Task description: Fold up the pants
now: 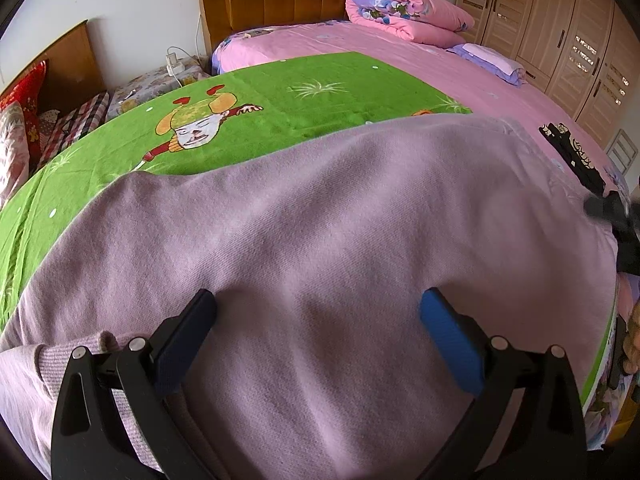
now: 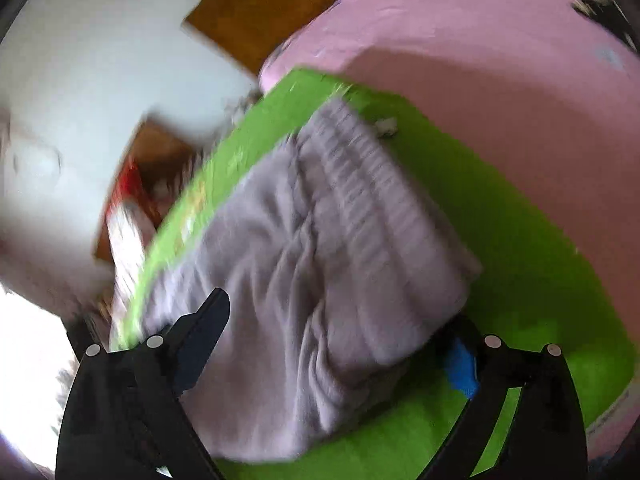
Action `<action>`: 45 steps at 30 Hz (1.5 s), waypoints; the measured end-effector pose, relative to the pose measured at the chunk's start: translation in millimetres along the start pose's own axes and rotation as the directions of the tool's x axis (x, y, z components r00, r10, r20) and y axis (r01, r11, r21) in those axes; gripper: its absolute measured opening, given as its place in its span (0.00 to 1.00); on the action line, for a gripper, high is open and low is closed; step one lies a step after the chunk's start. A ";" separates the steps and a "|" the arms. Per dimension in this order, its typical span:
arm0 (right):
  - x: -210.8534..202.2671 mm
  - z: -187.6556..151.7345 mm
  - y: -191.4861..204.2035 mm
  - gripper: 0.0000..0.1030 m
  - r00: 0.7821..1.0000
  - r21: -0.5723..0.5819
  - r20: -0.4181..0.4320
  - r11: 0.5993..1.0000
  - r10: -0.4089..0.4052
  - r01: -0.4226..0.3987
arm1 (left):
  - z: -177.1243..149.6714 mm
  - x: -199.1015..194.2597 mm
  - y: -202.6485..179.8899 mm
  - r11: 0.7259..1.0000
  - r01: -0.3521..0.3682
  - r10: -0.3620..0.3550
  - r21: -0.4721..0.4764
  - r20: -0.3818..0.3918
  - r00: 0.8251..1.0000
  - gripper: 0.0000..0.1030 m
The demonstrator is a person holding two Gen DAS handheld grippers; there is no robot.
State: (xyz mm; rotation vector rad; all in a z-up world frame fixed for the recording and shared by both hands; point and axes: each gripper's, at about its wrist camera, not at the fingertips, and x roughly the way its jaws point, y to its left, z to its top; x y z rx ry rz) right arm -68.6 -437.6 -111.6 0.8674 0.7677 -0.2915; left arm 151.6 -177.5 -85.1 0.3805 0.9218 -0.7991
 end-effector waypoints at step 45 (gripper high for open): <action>116.5 -258.6 348.9 0.32 0.997 -0.998 0.051 0.026 0.053 0.049 | -212.9 -206.2 267.7 0.613 0.348 -0.081 -0.709 0.382 0.921 0.98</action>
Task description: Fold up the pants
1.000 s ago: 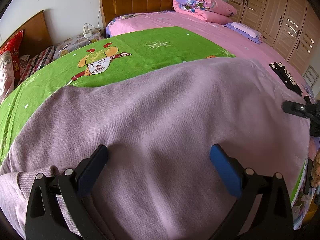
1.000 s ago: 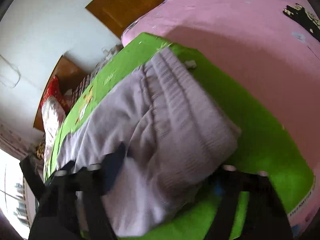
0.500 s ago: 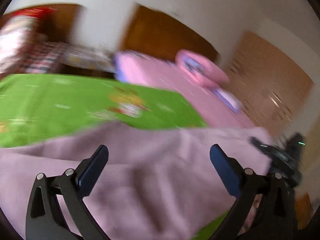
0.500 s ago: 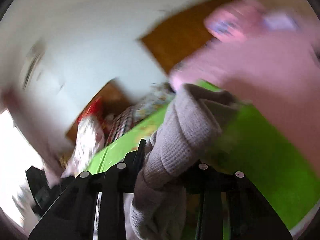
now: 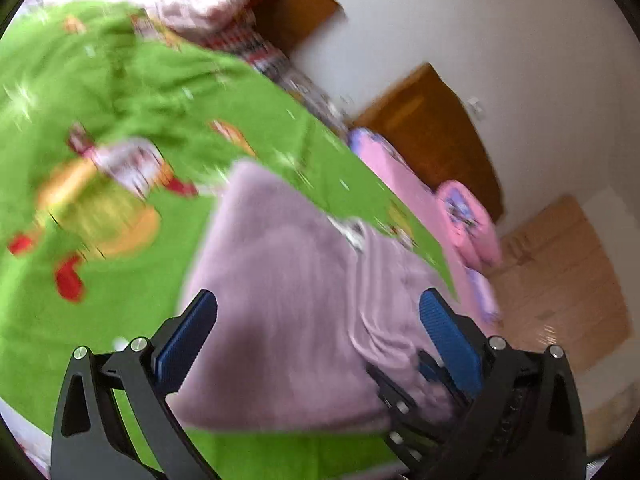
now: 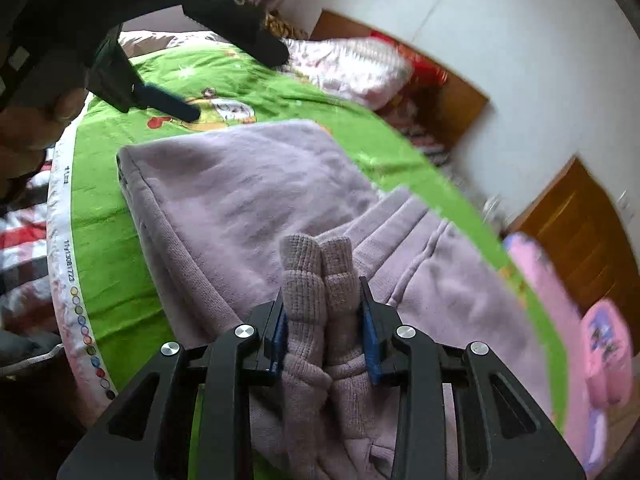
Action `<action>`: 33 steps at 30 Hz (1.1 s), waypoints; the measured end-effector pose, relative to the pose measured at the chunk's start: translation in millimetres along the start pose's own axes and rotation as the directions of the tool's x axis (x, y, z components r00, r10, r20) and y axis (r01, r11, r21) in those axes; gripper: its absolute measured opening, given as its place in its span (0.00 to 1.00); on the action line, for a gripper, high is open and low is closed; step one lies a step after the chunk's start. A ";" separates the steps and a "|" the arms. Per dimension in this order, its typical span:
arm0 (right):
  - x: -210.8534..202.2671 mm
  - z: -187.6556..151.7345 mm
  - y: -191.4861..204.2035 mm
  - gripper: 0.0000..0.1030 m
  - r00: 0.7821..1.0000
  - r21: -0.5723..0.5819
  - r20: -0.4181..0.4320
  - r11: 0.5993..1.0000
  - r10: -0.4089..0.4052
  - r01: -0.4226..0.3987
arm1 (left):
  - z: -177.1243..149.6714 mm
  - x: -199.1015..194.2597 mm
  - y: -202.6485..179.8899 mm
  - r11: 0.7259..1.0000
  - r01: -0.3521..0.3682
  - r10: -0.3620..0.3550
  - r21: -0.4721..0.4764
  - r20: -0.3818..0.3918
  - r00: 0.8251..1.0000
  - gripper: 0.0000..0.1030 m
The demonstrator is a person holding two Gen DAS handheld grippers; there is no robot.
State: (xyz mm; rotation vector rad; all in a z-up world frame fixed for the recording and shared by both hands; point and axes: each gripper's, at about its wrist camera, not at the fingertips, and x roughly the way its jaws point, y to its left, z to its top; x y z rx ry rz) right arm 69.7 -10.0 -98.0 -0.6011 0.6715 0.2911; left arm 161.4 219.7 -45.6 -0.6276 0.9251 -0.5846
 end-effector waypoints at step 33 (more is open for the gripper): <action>-140.4 -180.8 -162.7 0.84 0.997 0.712 0.019 0.698 0.081 -0.070 | -13.5 181.2 -89.8 0.977 0.203 -0.156 0.060 -0.443 0.883 0.98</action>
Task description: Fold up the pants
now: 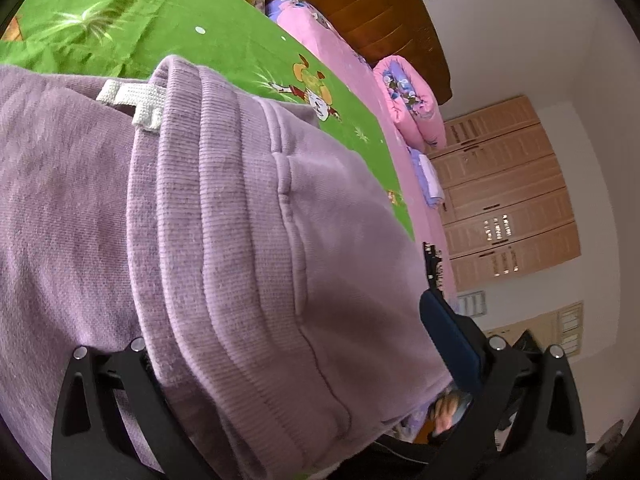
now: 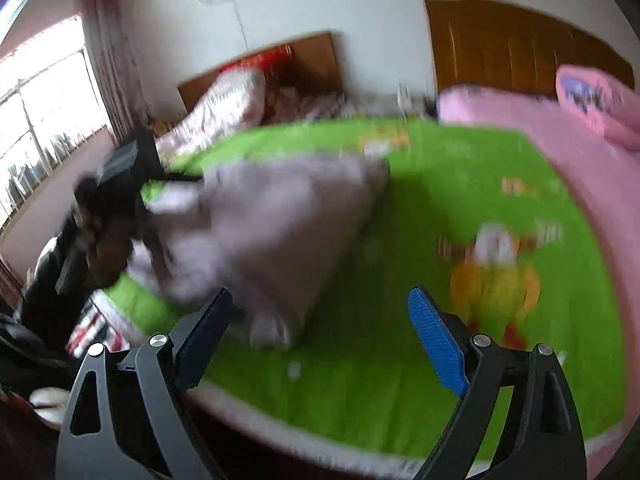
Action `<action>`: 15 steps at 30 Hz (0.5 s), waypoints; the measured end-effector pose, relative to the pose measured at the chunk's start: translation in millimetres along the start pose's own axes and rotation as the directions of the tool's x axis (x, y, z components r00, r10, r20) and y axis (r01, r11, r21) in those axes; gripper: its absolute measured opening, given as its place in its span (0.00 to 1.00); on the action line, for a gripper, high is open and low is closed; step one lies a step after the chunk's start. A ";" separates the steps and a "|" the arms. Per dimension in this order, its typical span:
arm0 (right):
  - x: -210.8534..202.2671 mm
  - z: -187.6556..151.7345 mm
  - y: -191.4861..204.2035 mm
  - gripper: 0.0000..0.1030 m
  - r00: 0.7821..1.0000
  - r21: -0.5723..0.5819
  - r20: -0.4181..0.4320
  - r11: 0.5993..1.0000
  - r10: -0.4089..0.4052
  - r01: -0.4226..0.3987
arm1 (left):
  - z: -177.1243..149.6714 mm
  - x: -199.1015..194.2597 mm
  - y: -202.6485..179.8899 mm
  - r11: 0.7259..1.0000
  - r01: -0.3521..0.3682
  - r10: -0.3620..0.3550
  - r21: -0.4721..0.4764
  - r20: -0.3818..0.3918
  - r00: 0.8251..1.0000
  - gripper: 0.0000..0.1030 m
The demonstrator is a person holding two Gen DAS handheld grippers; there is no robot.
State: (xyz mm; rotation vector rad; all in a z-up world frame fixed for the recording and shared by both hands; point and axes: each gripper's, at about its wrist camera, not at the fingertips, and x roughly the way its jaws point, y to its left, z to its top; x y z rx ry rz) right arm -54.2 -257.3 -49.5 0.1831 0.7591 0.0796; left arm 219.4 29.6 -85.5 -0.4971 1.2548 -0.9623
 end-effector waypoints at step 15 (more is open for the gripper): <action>92.4 -12.4 34.6 0.85 0.988 -0.045 -0.094 0.991 -0.127 0.123 | 3.6 -2.5 -83.5 0.972 -0.183 0.169 0.147 0.102 0.980 0.20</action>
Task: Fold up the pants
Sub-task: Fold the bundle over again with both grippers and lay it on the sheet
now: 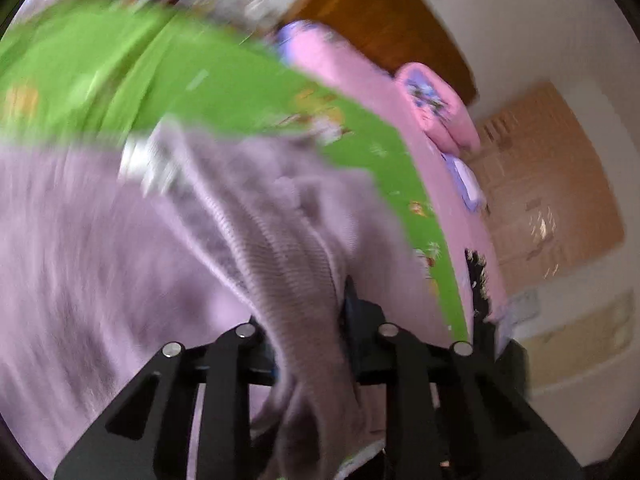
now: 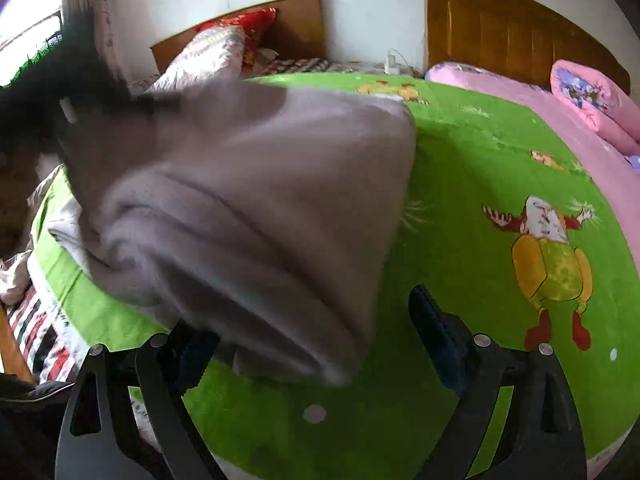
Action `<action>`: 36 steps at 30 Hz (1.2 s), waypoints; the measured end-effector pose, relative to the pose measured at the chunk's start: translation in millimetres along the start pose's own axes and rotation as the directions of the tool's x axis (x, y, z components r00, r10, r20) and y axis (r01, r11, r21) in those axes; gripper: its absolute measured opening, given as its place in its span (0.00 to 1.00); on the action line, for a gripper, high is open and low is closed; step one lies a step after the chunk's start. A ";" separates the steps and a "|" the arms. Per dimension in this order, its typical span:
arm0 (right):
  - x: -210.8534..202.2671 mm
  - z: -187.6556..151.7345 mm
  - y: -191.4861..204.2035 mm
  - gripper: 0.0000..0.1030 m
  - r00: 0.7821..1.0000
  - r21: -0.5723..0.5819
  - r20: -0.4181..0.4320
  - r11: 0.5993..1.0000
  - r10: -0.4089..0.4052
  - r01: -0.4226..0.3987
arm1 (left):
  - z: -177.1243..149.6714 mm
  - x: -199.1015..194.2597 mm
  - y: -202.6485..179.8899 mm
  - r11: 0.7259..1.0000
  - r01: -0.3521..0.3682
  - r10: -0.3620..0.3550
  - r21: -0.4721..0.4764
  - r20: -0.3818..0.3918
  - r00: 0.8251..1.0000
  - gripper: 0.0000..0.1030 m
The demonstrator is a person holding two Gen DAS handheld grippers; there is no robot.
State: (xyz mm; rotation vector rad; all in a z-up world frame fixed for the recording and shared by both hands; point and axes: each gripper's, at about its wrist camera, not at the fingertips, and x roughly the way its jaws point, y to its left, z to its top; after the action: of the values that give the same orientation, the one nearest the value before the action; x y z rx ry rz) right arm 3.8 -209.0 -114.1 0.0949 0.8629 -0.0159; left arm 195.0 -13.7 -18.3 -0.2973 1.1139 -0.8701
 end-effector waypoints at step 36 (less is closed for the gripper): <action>1.0 -7.7 34.1 0.89 0.992 -0.193 0.086 0.975 -0.095 0.111 | -73.2 -105.8 176.0 0.975 -0.088 0.135 -0.205 0.227 0.964 0.21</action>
State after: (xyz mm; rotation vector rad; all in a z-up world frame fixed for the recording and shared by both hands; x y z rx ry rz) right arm 0.5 -174.3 -117.2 -0.1364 0.7880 -0.0307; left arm 194.5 192.6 -88.7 -0.4832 0.9799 -0.6073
